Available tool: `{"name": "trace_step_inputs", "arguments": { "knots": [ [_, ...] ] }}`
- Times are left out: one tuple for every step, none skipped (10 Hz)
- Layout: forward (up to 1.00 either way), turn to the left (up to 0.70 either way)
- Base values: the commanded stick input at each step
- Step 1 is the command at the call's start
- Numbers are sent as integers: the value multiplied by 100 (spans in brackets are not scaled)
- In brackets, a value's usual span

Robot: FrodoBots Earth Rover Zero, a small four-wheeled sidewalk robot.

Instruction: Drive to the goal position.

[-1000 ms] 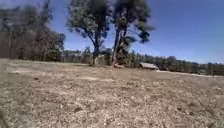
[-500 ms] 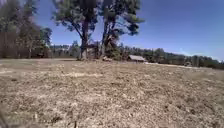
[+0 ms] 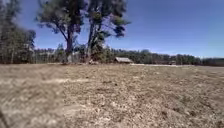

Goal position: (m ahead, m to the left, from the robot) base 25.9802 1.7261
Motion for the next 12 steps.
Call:
{"name": "trace_step_inputs", "arguments": {
  "knots": [
    [70,-35],
    [70,-35],
    [70,-35],
    [70,-35],
    [70,-35],
    [70,-35],
    [70,-35],
    [70,-31],
    [70,0],
    [70,0],
    [70,0],
    [70,0]
  ]
}}
